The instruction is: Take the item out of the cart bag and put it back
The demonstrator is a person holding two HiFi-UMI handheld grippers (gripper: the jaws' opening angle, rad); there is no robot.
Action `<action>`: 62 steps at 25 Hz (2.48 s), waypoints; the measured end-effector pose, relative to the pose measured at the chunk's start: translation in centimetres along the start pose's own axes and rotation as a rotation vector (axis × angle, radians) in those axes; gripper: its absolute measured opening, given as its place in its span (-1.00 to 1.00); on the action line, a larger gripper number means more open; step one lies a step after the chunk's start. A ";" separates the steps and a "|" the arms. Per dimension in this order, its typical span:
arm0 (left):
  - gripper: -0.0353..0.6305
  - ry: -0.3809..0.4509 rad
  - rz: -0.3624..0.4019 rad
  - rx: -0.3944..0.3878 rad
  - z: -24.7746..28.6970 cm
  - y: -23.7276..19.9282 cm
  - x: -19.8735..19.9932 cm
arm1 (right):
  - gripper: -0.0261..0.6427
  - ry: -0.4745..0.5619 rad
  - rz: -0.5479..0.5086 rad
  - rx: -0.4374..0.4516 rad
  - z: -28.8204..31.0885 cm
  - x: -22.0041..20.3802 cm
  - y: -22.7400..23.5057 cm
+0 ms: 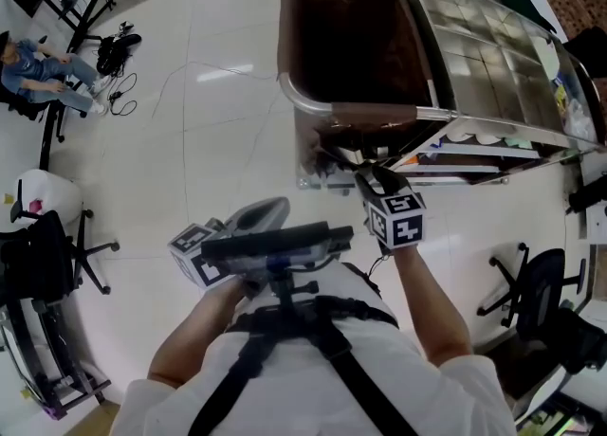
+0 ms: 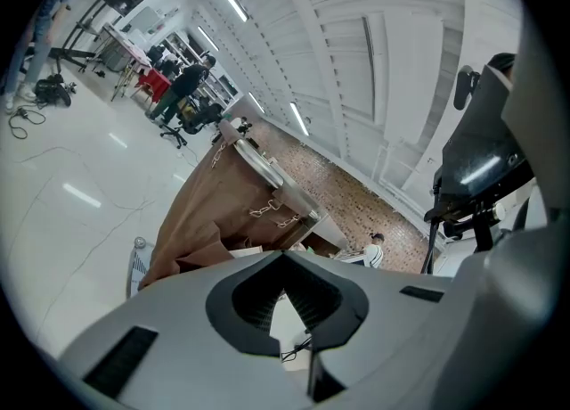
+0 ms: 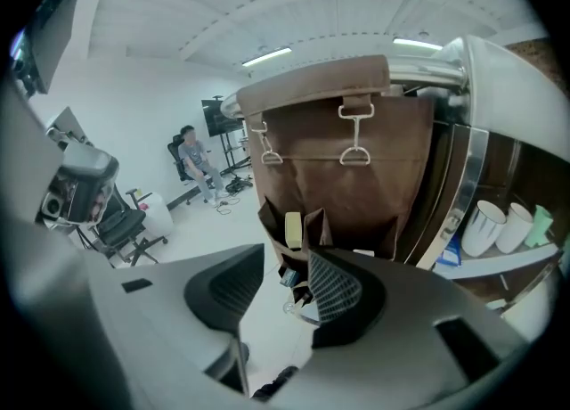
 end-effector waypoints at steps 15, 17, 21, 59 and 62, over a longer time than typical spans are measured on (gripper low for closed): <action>-0.89 0.008 0.026 -0.001 -0.3 -0.2 0.4 | -0.50 -0.047 -0.055 -0.024 4.8 -0.1 0.2; -0.89 0.008 0.033 0.001 -0.3 -0.6 0.3 | -0.55 -0.052 -0.064 -0.027 5.2 -0.2 0.1; -0.89 0.009 0.027 -0.016 0.4 -0.5 0.2 | -0.66 -0.054 -0.079 -0.028 5.9 0.0 -0.2; -0.89 0.009 0.036 -0.078 1.2 1.2 0.6 | -0.69 -0.105 -0.187 -0.096 9.3 -0.3 -0.4; -0.89 0.014 0.031 -0.073 1.1 1.3 0.7 | -0.69 -0.105 -0.182 -0.107 9.2 -0.8 -0.3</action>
Point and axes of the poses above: the fingertips, and each gripper's own axes: z forward along the fingers, y to its right, x out of its top, the point moved 1 cm from there along -z, backward along the fingers, and after that the axes turned 10 degrees about y, right-handed, at the moved point
